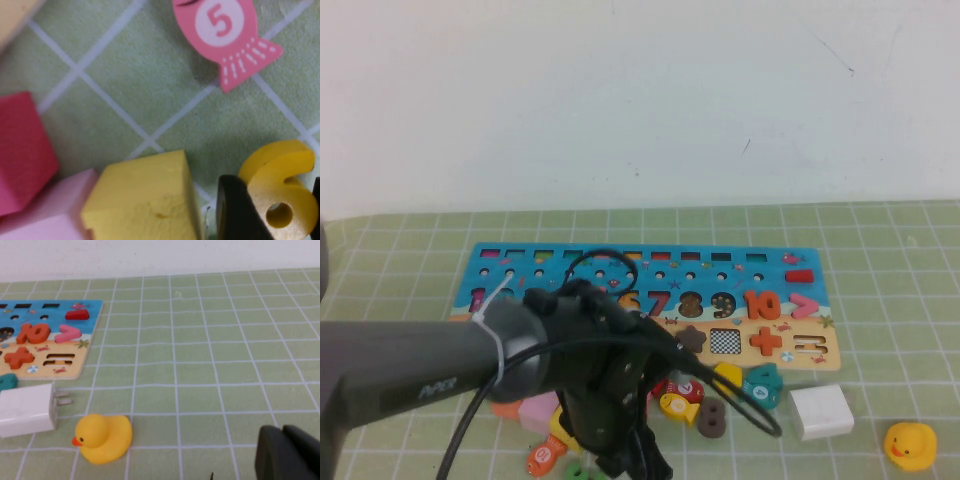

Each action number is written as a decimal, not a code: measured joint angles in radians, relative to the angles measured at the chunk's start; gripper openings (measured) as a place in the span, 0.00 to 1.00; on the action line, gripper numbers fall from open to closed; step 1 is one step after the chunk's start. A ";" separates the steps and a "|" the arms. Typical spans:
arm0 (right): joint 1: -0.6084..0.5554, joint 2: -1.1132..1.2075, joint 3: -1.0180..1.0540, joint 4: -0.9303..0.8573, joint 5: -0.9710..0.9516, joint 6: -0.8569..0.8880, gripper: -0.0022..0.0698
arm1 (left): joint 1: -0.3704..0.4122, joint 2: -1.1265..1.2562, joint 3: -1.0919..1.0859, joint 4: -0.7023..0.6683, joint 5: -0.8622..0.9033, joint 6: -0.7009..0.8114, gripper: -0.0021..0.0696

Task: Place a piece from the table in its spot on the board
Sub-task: Pick up the "number 6", then place the "number 6" into the hole of the number 6

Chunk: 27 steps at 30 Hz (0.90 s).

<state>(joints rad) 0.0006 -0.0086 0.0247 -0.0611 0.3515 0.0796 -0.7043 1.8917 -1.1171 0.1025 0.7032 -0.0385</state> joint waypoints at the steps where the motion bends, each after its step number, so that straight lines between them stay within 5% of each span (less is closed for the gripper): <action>1: 0.000 0.000 0.000 0.000 0.000 0.000 0.03 | 0.000 0.001 -0.017 0.001 0.029 0.000 0.39; 14: 0.000 0.000 0.000 0.000 0.000 0.000 0.03 | 0.011 0.002 -0.400 0.032 0.231 -0.037 0.39; 21: 0.000 0.000 0.000 0.000 0.000 0.000 0.03 | 0.161 0.002 -0.458 -0.166 0.177 -0.034 0.39; 27: 0.000 0.000 0.000 0.000 0.000 0.000 0.03 | 0.238 0.009 -0.479 -0.204 0.164 -0.031 0.39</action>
<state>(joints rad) 0.0006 -0.0086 0.0247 -0.0611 0.3515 0.0796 -0.4662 1.9004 -1.5957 -0.1016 0.8669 -0.0699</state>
